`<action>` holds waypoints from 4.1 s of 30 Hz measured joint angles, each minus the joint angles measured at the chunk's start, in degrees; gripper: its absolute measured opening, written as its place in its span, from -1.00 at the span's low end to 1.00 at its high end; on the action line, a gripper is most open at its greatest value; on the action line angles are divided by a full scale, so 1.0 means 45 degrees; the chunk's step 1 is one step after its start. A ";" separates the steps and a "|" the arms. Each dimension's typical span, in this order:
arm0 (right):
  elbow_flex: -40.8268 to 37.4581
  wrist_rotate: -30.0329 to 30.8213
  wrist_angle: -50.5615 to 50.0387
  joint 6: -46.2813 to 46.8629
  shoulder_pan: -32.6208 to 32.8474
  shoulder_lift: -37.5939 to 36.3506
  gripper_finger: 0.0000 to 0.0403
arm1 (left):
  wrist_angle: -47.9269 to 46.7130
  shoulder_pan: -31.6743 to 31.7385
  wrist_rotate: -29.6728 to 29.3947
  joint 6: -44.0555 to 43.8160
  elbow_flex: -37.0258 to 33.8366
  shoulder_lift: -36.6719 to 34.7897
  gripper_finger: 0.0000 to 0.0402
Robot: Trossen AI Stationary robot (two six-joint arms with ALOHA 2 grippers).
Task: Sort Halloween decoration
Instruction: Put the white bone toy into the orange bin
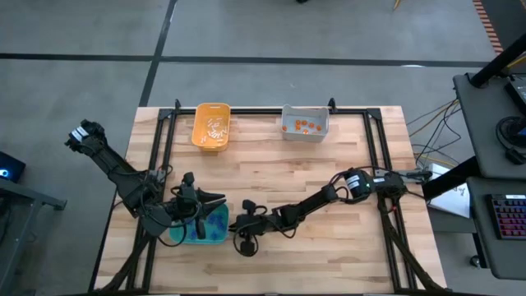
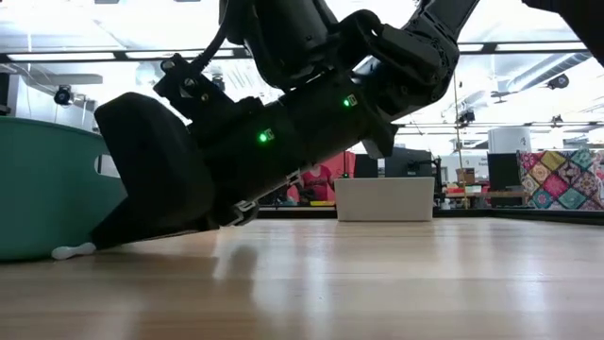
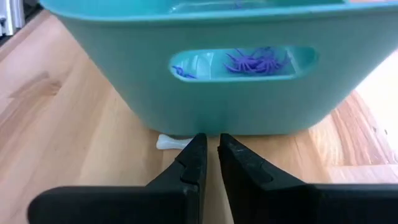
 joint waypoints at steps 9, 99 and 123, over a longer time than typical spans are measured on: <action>0.0000 -0.1021 0.0228 -0.0413 0.0251 0.0000 -0.81 | 0.0018 0.0000 0.0000 -0.0005 0.0000 0.0000 -0.81; -0.0068 0.0921 -0.0729 0.1474 0.1054 -0.0175 -0.81 | -1.3857 -0.3298 0.5183 -0.9298 0.9888 1.4401 -0.82; 0.0607 0.0959 0.0087 0.1164 0.0599 0.0673 -0.81 | -1.3441 -0.3259 0.5192 -0.9749 0.9403 1.4401 -0.82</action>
